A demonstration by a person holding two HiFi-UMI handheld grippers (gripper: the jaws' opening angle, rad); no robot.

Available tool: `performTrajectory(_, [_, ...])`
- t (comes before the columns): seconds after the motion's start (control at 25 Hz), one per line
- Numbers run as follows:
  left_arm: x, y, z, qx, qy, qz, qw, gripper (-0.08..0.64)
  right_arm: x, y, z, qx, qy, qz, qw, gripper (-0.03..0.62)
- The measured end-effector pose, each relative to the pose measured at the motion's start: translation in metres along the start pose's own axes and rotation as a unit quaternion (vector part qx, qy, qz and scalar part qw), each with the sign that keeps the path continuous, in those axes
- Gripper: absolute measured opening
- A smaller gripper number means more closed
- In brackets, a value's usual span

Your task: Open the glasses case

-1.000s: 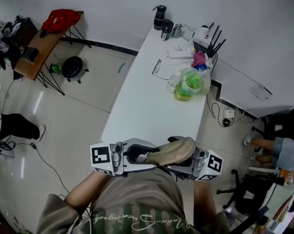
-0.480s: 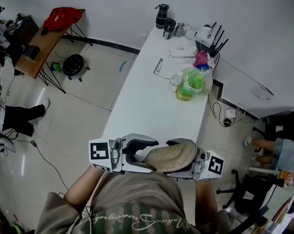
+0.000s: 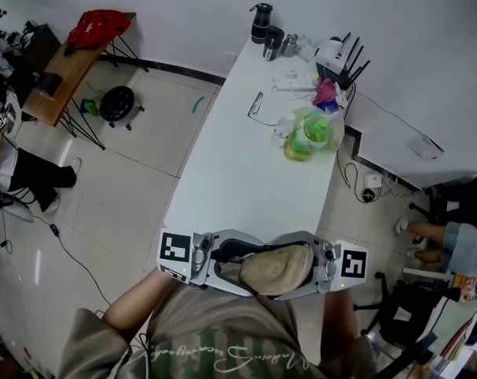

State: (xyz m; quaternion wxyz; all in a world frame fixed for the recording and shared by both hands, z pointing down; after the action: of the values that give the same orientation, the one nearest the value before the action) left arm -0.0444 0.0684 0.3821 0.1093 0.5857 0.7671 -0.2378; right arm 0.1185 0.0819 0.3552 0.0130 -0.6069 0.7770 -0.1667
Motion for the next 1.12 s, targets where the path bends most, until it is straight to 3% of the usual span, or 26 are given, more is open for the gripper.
performTrajectory(0.32, [-0.01,-0.01,-0.003,0.008,0.004,0.05,0.9987,0.357,0.016,-0.005,-0.01,0.013,0.074,-0.058,0.995,0.367])
performTrajectory(0.4, [-0.014,-0.019,-0.005,0.05,-0.023,0.053,0.9971,0.357,0.018,-0.004,-0.011,0.016,0.088,-0.081,0.993,0.367])
performTrajectory(0.52, [-0.021,-0.033,-0.007,0.131,-0.071,0.068,0.9865,0.348,0.023,-0.008,-0.015,0.035,0.108,-0.119,0.986,0.367])
performTrajectory(0.6, [-0.025,-0.037,-0.006,0.149,-0.077,0.08,0.9827,0.325,0.026,-0.013,-0.02,0.06,0.126,-0.137,0.981,0.367])
performTrajectory(0.72, [-0.024,-0.035,-0.007,0.125,-0.069,0.075,0.9869,0.322,0.024,-0.014,-0.025,0.071,0.14,-0.139,0.978,0.367])
performTrajectory(0.88, [-0.017,-0.026,-0.009,0.024,-0.027,0.059,0.9976,0.321,0.015,-0.005,-0.024,-0.029,0.108,-0.107,0.988,0.367])
performTrajectory(0.96, [-0.02,-0.025,-0.01,0.017,-0.037,0.058,0.9975,0.321,0.015,-0.003,-0.026,-0.058,0.093,-0.104,0.989,0.367])
performTrajectory(1.12, [-0.026,-0.022,-0.009,0.013,-0.053,0.053,0.9971,0.322,0.017,-0.007,-0.026,-0.053,0.086,-0.103,0.99,0.367])
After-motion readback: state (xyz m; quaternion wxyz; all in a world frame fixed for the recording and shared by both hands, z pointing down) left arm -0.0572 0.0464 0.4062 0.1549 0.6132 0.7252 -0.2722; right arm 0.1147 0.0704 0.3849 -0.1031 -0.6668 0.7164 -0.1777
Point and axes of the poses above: the fingertips, and each gripper's own axes: y forward along the fingers, x to its right, z out of its top, the point moved 9 cm from there along -y, backward along the fingers, and after that the axes turned 7 degrees about z, right-handed, at the moved point
